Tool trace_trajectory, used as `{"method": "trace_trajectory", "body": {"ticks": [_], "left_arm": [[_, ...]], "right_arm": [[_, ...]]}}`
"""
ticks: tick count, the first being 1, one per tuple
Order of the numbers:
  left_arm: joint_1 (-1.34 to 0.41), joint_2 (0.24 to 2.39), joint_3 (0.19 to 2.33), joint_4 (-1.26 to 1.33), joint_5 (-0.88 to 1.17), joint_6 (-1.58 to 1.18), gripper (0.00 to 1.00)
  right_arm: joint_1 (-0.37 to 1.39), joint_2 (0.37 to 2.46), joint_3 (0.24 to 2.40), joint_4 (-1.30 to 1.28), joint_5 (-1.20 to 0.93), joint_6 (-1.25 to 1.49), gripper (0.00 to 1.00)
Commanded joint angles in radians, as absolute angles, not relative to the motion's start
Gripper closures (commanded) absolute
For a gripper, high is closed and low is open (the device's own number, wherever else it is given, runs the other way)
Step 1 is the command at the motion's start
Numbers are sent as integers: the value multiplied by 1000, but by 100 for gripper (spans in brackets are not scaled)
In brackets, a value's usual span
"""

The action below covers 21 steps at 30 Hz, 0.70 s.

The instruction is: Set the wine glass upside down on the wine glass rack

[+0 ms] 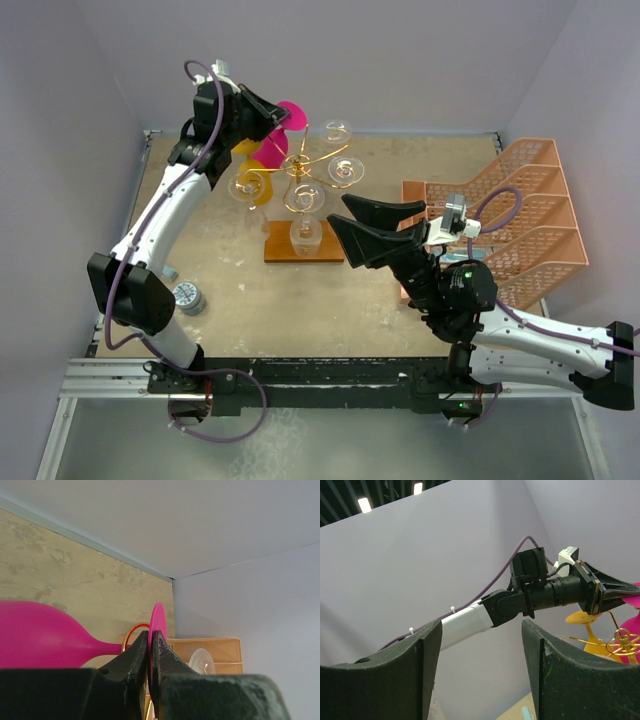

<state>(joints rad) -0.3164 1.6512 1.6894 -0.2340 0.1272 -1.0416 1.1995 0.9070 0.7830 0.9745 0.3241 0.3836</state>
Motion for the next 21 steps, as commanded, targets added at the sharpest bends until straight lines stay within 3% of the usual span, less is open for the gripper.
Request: {"method": "trace_trajectory", "body": {"ticks": [1,14,21], "left_arm": [[-316,1601,1751,-258,89,-976,96],[-315,1604,1824,-363,22,-880,81],[-315,1603,1859,-426,-36,-811,64]], "right_arm": [[1202,896,789,1023,334,391,33],[1202,899,794,1024,343,386,33],[1202,910,812,987,368,392,33]]}}
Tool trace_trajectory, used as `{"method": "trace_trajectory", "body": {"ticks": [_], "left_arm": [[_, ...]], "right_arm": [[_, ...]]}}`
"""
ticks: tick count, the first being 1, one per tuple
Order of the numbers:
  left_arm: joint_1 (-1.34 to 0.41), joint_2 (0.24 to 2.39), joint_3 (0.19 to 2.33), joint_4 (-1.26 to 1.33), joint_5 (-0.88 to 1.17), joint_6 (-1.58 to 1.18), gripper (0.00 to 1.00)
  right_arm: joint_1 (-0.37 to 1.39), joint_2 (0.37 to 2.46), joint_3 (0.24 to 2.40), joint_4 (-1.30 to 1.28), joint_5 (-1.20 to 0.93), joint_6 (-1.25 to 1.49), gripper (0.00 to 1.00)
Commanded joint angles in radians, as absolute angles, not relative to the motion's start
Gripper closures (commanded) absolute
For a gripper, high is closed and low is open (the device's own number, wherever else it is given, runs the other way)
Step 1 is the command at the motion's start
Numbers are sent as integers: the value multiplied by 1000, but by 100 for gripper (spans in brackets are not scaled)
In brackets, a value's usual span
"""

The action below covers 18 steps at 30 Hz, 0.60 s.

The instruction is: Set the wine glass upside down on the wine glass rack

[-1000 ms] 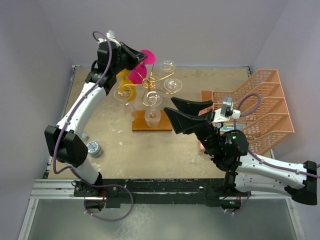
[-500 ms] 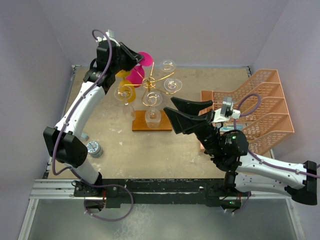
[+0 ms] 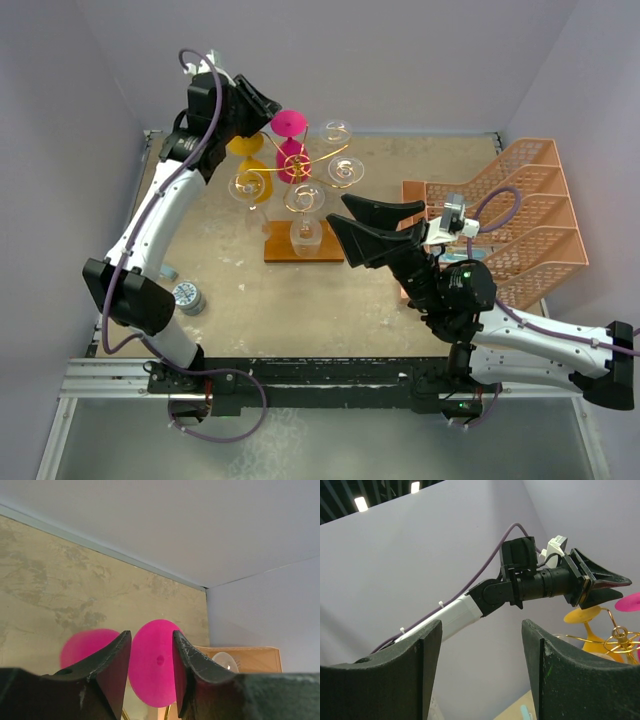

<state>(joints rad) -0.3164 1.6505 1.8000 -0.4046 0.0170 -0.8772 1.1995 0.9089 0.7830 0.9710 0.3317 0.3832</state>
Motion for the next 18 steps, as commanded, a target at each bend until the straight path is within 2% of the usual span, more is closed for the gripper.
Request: {"method": "trace_trajectory", "body": {"ticks": [1,6,11,18], "left_arm": [[-315,1603,1866,-431,-43,-801,62],[-313,1601,1919,-475,-90,-746,57],[-311,1551,1943,-507,-167,-687,49],[-307,1406,1918,-561,-142,-560,46]], "right_arm": [[1202,912,814,982,371,395,33],[1201,918,826,945,396,423,33],[1202,958,896,768,473,518,33],[1202,945,988,541,590,631,33]]}}
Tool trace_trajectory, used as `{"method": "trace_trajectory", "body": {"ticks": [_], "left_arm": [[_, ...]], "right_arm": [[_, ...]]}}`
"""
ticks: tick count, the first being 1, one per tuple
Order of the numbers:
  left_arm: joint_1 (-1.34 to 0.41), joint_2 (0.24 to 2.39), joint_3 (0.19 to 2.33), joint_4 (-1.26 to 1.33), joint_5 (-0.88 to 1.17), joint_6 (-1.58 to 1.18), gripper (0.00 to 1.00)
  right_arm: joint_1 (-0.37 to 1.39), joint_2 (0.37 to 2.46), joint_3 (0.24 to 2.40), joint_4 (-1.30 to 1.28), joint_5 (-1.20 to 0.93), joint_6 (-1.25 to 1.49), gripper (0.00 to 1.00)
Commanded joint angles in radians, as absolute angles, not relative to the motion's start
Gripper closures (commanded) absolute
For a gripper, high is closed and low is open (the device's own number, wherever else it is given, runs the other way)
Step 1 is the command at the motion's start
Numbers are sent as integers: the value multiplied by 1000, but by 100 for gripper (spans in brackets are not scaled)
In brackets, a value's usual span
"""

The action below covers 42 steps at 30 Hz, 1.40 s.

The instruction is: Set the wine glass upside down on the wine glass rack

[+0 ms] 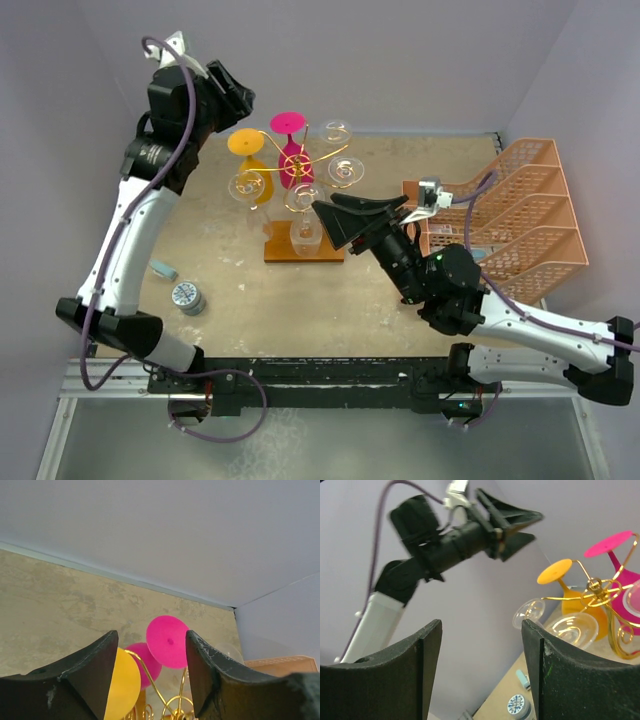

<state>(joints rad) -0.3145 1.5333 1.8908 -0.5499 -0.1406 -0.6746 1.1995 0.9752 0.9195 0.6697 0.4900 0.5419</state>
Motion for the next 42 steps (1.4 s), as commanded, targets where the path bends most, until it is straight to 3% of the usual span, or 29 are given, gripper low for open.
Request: {"method": "trace_trajectory", "body": {"ticks": [1,11,18,25,42], "left_arm": [[-308,1376,1898,-570,-141,-541,45],[-308,968,1397,-636,-318,-488,43],[-308,716,1183,-649,-346,-490,42],[-307,527,1123,-602,-419,-453,39],[-308,447,1183,-621,-471,-387,36]], "right_arm": [[1203,931,991,504,617,650,33],[1201,772,969,196,859,792,30],[1202,698,961,115,907,712,28],[1201,631,958,115,939,632,27],[1202,483,939,305,946,464,27]]}}
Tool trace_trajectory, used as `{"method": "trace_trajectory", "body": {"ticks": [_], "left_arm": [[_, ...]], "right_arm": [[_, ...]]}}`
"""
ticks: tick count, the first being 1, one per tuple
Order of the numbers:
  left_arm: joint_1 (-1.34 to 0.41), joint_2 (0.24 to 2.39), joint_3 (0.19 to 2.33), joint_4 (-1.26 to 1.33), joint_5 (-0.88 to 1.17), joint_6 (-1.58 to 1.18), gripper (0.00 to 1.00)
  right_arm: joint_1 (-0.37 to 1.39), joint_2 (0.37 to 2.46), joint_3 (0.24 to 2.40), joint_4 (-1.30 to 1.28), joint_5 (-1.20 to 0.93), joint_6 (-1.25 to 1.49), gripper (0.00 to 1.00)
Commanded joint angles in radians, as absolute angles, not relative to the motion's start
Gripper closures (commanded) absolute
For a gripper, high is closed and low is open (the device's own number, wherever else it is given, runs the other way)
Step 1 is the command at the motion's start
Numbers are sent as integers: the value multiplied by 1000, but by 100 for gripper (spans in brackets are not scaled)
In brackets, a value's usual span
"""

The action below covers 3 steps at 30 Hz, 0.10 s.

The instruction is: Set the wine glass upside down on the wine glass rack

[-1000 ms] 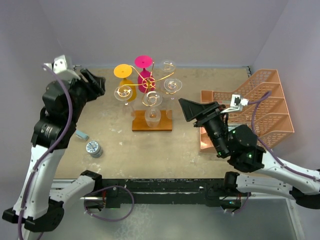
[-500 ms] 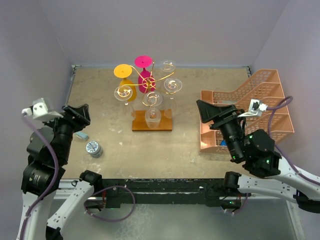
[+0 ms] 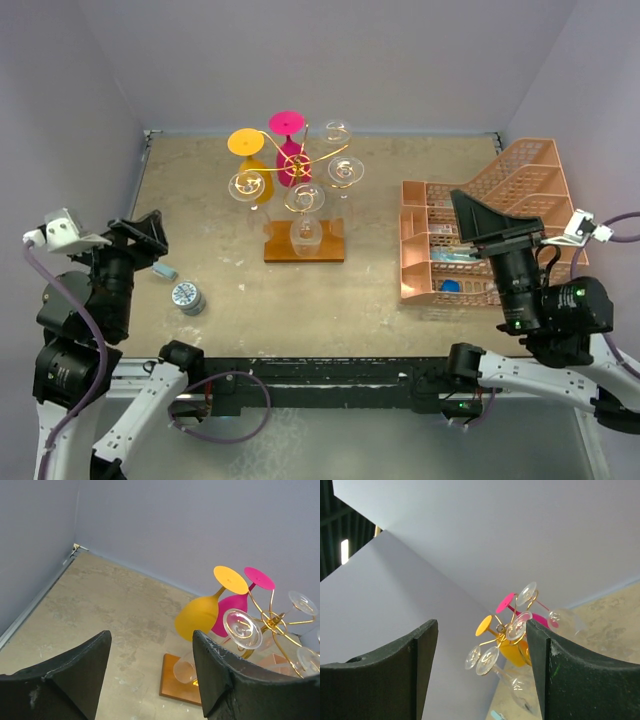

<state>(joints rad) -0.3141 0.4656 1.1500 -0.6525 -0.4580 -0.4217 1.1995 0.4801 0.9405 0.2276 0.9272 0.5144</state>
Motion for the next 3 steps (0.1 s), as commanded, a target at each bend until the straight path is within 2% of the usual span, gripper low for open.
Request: {"method": "trace_trajectory", "body": {"ticks": [1,3], "left_arm": [[-307,446,1185,-621,-470,-387,36],[-306,443,1187,-624,-469,-385,36]], "right_arm": [[1203,488,940,305,946,464,27],[1202,497,941,302,947,467,27]]}}
